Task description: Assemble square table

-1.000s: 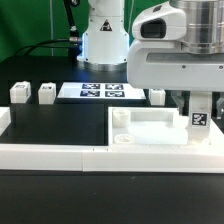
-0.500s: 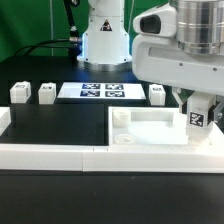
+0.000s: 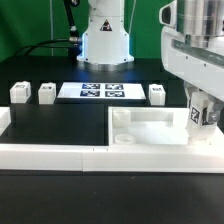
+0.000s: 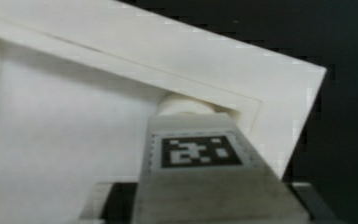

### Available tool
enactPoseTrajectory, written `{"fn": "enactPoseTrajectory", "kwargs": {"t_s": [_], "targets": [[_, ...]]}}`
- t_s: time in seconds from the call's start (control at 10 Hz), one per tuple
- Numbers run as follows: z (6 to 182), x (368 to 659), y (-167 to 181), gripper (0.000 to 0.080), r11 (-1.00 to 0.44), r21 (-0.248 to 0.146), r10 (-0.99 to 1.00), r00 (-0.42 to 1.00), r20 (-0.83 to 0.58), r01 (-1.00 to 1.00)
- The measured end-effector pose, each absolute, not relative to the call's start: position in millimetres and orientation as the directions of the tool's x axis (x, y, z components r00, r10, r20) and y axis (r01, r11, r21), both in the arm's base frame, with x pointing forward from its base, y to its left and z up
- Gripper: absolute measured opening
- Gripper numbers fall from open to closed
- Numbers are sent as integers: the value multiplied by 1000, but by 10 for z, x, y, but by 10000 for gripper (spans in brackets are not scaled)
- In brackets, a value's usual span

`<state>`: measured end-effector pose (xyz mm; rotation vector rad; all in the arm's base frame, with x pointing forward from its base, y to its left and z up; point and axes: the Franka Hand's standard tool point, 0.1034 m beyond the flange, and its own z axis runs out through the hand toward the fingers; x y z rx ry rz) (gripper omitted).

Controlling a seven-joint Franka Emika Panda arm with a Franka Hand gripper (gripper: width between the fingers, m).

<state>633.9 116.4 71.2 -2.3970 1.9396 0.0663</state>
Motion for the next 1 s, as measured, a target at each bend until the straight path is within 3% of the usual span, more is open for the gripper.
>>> {"fn": "enactPoseTrajectory", "kwargs": {"t_s": [0.3, 0.4, 0.5, 0.7, 0.9, 1.0], "targets": [[708, 6342, 1147, 288, 18, -11, -995, -17, -99, -1000], [705, 6341, 1151, 363, 4, -12, -995, -3, -99, -1000], [700, 6338, 1151, 363, -20, -14, -995, 22, -99, -1000], [764, 6378, 1070, 616, -216, -42, -970, 219, -108, -975], [787, 6407, 1074, 640, -527, -78, -845, 532, -61, -846], [781, 6405, 1069, 648, -542, -79, -835, 547, -62, -837]]}}
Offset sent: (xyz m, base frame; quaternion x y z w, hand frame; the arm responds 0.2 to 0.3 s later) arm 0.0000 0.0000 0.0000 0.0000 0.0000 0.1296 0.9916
